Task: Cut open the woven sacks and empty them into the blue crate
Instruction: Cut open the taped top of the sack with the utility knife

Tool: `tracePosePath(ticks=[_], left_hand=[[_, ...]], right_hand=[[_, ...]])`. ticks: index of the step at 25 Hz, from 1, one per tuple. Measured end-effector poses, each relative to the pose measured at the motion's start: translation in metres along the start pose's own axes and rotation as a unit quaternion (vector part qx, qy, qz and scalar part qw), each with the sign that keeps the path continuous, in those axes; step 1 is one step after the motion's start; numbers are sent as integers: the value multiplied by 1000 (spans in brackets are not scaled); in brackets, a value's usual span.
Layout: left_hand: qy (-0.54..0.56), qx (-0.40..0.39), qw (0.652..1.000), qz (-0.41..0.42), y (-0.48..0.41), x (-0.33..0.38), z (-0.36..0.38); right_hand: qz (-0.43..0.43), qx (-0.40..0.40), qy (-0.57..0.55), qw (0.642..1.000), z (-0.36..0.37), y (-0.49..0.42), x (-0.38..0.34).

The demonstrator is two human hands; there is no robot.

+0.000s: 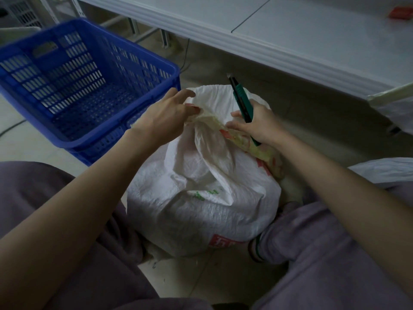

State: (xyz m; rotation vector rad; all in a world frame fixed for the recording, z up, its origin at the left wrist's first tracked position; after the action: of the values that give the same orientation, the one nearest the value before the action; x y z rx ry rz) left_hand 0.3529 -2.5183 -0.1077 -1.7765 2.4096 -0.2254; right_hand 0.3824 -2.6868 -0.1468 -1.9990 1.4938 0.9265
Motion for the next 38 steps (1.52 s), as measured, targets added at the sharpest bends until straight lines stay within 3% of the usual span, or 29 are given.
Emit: tracePosePath(ticks=[4, 8, 13, 17, 21, 28, 31, 34, 38], left_hand=[[14, 13, 1000, 16, 8, -2, -6], [11, 18, 999, 37, 14, 2, -13], [-15, -13, 999, 30, 21, -4, -15], [-75, -93, 993, 9, 24, -10, 2], [-71, -93, 993, 9, 20, -6, 3], [-21, -172, 985, -1, 25, -13, 19], [13, -135, 990, -47, 18, -10, 11], [33, -82, 996, -33, 12, -5, 3], [39, -101, 994, -36, 6, -7, 11]], right_hand=[[23, 43, -63, 997, 11, -13, -8], [101, 91, -115, 984, 13, -19, -3], [161, 100, -104, 976, 7, -19, 1], [119, 175, -134, 968, -17, -14, -10], [51, 246, -147, 957, -34, -6, -27], [61, 222, -124, 965, -35, -4, -11], [59, 215, -121, 967, -36, -4, -5], [49, 197, -86, 975, -35, -3, -6], [-9, 208, 0, 978, -47, 7, -19]])
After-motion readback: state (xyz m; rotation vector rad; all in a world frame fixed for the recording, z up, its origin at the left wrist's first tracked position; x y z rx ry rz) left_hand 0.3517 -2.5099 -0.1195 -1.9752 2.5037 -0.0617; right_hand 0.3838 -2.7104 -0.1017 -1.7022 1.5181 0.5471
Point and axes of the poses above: each hand's wrist, its own y-axis away from the middle knuckle, its own z-axis out of the palm, x = y × z, the point moved 9 cm from there along -y, towards the middle knuckle, and after that the axes turned 7 degrees about -z, right-handed, at the moved point
